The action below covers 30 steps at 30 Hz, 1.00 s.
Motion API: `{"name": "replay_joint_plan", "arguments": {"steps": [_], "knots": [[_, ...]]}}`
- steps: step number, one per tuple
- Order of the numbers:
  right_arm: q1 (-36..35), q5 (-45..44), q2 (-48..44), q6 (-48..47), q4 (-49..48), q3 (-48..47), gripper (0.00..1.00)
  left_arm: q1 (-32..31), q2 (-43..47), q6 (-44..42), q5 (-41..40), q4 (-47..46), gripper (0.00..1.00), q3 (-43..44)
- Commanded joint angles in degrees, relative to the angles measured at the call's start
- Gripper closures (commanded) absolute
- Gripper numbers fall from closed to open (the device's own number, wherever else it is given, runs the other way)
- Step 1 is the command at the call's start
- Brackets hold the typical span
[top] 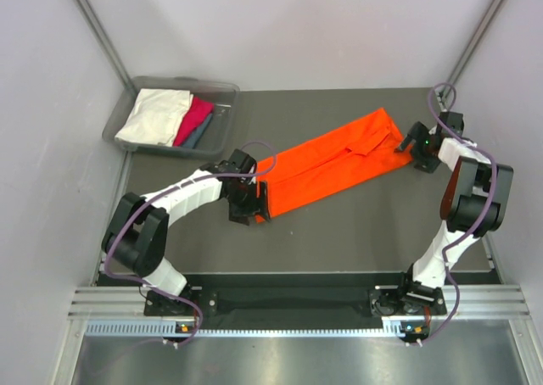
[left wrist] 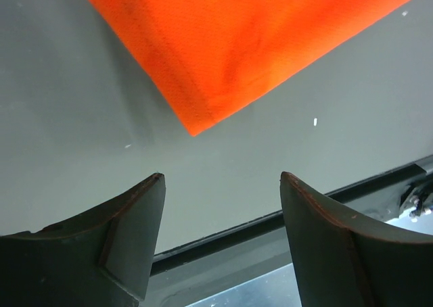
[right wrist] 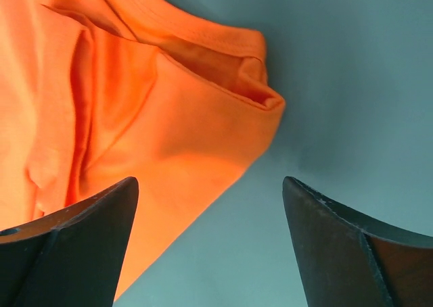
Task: Fold and stack the t-shirts
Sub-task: Fold the tshirt
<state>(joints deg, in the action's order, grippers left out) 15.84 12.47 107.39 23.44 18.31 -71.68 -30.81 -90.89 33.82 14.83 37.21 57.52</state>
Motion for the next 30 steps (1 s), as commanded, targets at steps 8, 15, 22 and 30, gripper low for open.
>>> {"name": "replay_joint_plan", "arguments": {"steps": [8, 15, 22, 30], "knots": [[0.1, 3.3, 1.7, -0.5, -6.4, -0.6, 0.24, -0.1, 0.3, 4.1, -2.7, -5.4, 0.29, -2.8], [0.2, 2.8, 2.3, -1.2, -6.5, -0.7, 0.33, 0.1, -2.3, 6.3, -4.8, -9.6, 0.41, -4.3], [0.3, 3.7, 2.6, -1.5, -7.9, 0.2, 0.43, 0.3, -5.6, 6.9, -6.6, -10.8, 0.48, -2.9], [0.3, 4.3, 4.1, 0.6, -11.5, 0.0, 0.71, 0.2, -7.5, 8.7, -3.8, -13.3, 1.0, -4.3]]}}
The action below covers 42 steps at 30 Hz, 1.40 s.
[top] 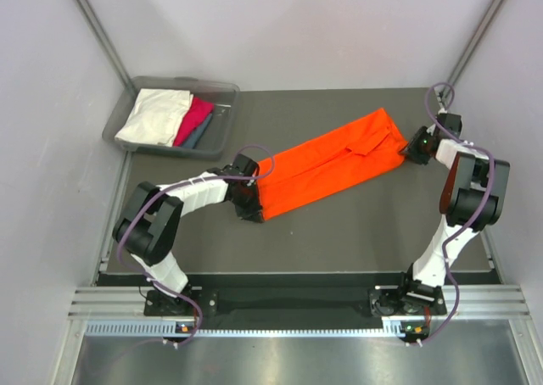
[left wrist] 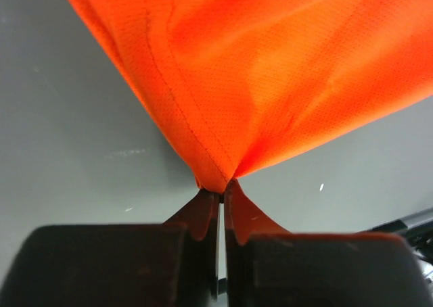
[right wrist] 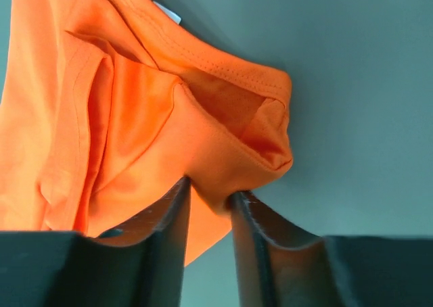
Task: Fold and stack the t-shirts
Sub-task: Fold the tshirt
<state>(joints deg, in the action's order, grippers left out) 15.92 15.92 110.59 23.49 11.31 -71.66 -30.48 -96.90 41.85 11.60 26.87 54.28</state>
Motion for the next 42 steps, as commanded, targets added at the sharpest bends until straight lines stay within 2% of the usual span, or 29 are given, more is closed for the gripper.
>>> {"name": "replay_joint_plan", "arguments": {"steps": [1, 3, 6, 11, 15, 21, 24, 25, 27, 28, 29, 31, 32, 33, 34, 35, 38, 39, 41, 42], "knots": [[0.3, 0.8, 0.9, 0.8, -5.1, -0.1, 0.75, -0.2, -1.4, 1.0, -0.3, -3.1, 1.0, -1.5], [0.2, 0.3, 1.4, 1.6, -6.6, -0.1, 0.86, -0.3, -1.0, 1.7, 1.0, -3.8, 1.0, -2.1], [0.1, -0.5, 2.2, 2.8, -8.8, -0.4, 0.92, -1.2, -0.3, 3.3, 1.8, -4.5, 1.0, -3.0], [-0.7, -2.6, 5.2, 3.6, -10.9, -3.8, 0.93, -5.9, 0.1, 6.1, 2.5, -5.5, 1.0, -2.9], [-1.3, -3.5, 9.6, 3.5, -11.0, -11.2, 0.94, -11.9, -1.2, 8.0, 3.3, -6.7, 1.0, -1.6], [-3.7, -4.0, 15.9, 5.4, -14.6, -18.2, 0.92, -22.1, -5.9, 8.7, 4.2, -6.7, 1.0, 4.2], [-4.4, -4.6, 19.0, 5.2, -12.8, -23.4, 0.92, -27.0, -8.3, 6.4, 4.6, -5.3, 1.0, 8.4], [-4.4, -4.3, 19.3, 5.5, -13.2, -24.0, 0.92, -28.0, -9.2, 5.4, 5.0, -4.9, 0.98, 10.3], [-4.4, -4.0, 20.5, 6.0, -12.4, -26.8, 0.9, -29.8, -9.8, 1.9, 6.2, -1.7, 0.82, 12.2], [-4.5, -3.9, 21.1, 5.9, -8.9, -28.2, 0.87, -30.2, -8.9, 0.6, 6.4, -0.5, 0.75, 13.1], [-4.4, -3.7, 22.4, 5.1, -6.8, -31.3, 0.77, -30.2, -7.8, -0.5, 6.5, 1.4, 0.65, 13.0], [-4.4, -3.7, 23.5, 4.1, 0.6, -34.3, 0.69, -30.1, -2.8, -3.5, 4.2, 4.0, 0.55, 12.4], [-4.4, -4.0, 24.0, 3.3, 2.8, -35.6, 0.54, -29.9, -1.0, -4.7, 3.4, 5.0, 0.5, 12.3], [-4.4, -5.0, 23.9, 2.9, 5.0, -36.9, 0.46, -29.1, 0.8, -6.4, 2.6, 8.0, 0.44, 12.7], [-4.4, -5.5, 22.9, 2.0, 7.5, -37.1, 0.4, -28.4, 4.0, -6.9, 1.3, 9.3, 0.42, 12.9], [-4.4, -6.2, 22.1, 1.6, 8.7, -36.8, 0.28, -27.5, 5.5, -7.3, 1.3, 10.2, 0.41, 12.9], [-4.3, -8.1, 18.6, 0.4, 11.0, -34.5, 0.1, -20.0, 11.5, -7.6, 4.0, 11.6, 0.37, 11.1], [-4.3, -7.8, 17.6, 0.1, 11.0, -33.6, 0.08, -15.3, 13.7, -8.0, 4.7, 10.2, 0.36, 9.5], [-4.3, -6.5, 15.4, -0.5, 11.0, -30.8, 0.05, -11.0, 14.9, -8.3, 6.5, 7.7, 0.35, 7.7], [-4.3, -5.2, 14.7, -0.5, 10.9, -29.6, 0.05, -6.6, 14.8, -9.0, 8.3, 6.8, 0.35, 7.3]]}}
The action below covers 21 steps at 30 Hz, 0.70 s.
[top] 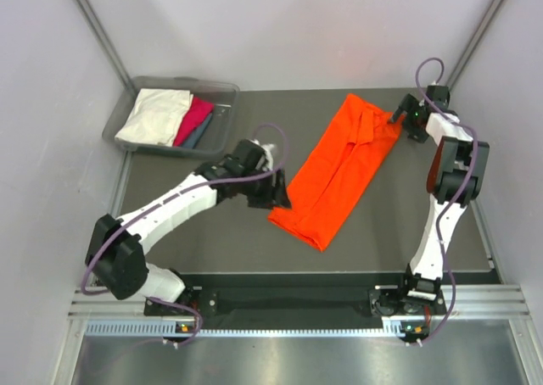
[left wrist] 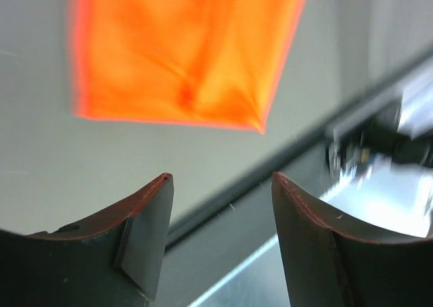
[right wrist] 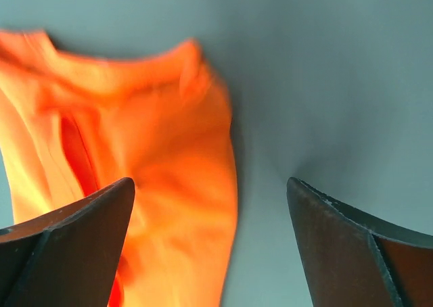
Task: Fold and stack the t-shirts
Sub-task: Fold the tshirt
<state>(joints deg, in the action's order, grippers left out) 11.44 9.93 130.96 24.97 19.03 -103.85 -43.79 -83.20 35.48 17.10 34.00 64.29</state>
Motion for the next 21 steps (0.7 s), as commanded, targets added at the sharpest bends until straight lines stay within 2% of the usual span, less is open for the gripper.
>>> {"name": "replay_joint_plan", "arguments": {"steps": [1, 4, 9, 11, 21], "knots": [[0.2, 1.3, -6.9, -1.9, 2.9, 3.9, 0.05, 8.5, -0.3, -3.0, 4.3, -0.9, 0.35, -2.3], [0.1, 2.7, -9.6, -1.5, -0.3, 10.4, 0.06, 12.8, -5.2, -6.6, 4.8, 0.3, 0.35, 0.8], [0.1, 4.8, -11.3, -1.9, -5.4, 17.7, 0.2, 17.4, -14.4, -11.0, 9.6, -0.3, 0.42, 3.6], [0.1, 5.2, -10.6, -2.5, -5.7, 17.4, 0.23, 18.6, -17.8, -11.9, 10.7, -1.6, 0.46, 3.9], [0.2, 6.3, -4.9, -4.2, -4.0, 10.5, 0.28, 19.6, -25.6, -12.9, 14.1, -3.0, 0.44, 5.4]]}}
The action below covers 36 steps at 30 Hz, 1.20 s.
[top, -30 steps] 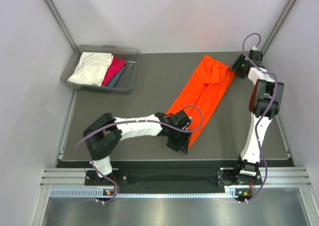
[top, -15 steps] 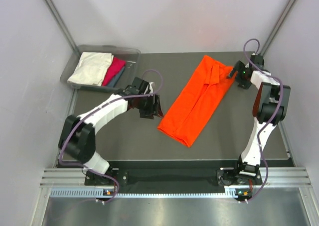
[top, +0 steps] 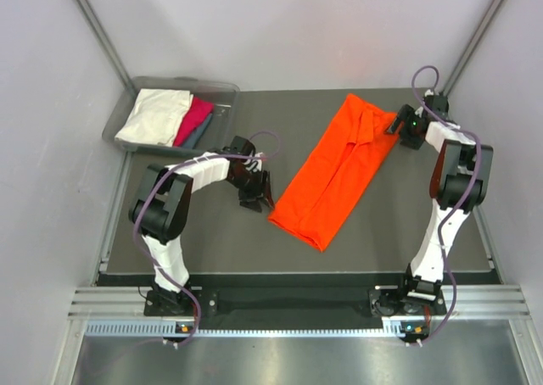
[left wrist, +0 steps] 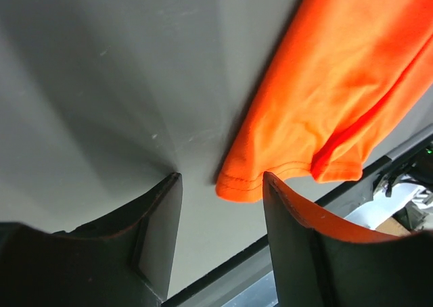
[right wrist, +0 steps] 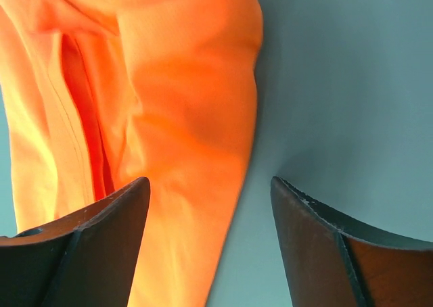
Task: Fold and stack the t-shirts
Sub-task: Fold the tshirt
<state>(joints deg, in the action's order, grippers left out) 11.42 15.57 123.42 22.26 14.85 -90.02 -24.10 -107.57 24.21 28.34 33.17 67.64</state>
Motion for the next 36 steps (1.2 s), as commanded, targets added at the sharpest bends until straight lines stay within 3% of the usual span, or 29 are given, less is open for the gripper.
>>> {"name": "replay_joint_plan", "arguments": {"steps": [1, 9, 10, 11, 14, 17, 20, 25, 36], "knots": [[0.2, 0.9, 3.8, -1.8, 0.7, -4.8, 0.28, -0.1, -1.2, -1.2, 3.6, -2.3, 0.44, 2.1], [0.2, 1.3, 6.9, -1.3, 1.2, -8.7, 0.38, -1.8, -3.9, 1.2, 4.3, -3.2, 0.47, 2.7], [0.2, 1.6, 7.5, -1.0, 1.3, -9.5, 0.39, -2.1, -4.3, 1.2, 3.8, -2.9, 0.51, 2.8], [0.2, 1.8, 7.9, -1.0, 1.4, -9.9, 0.4, -2.3, -4.7, 1.5, 3.5, -2.5, 0.63, 2.9], [0.0, 2.1, 8.9, -0.6, 1.4, -10.7, 0.44, -2.2, -5.5, 2.0, 1.3, -2.0, 0.75, 2.6], [-0.1, 2.2, 9.4, 0.0, 0.6, -11.0, 0.48, -2.2, -5.5, 2.8, 1.4, -2.5, 0.8, 1.6], [-0.1, 2.2, 9.8, 0.7, -0.2, -11.1, 0.55, -2.2, -5.8, 4.1, 1.7, -2.8, 1.0, 0.6], [-0.7, 2.5, 11.3, 1.7, -0.3, -13.9, 0.78, -2.2, -2.7, 7.4, -0.7, -4.6, 1.0, -4.7], [-8.1, 1.0, 13.6, 11.8, -5.6, -18.1, 0.85, -3.0, 13.4, 16.5, -7.1, -11.5, 1.0, -19.7]]}}
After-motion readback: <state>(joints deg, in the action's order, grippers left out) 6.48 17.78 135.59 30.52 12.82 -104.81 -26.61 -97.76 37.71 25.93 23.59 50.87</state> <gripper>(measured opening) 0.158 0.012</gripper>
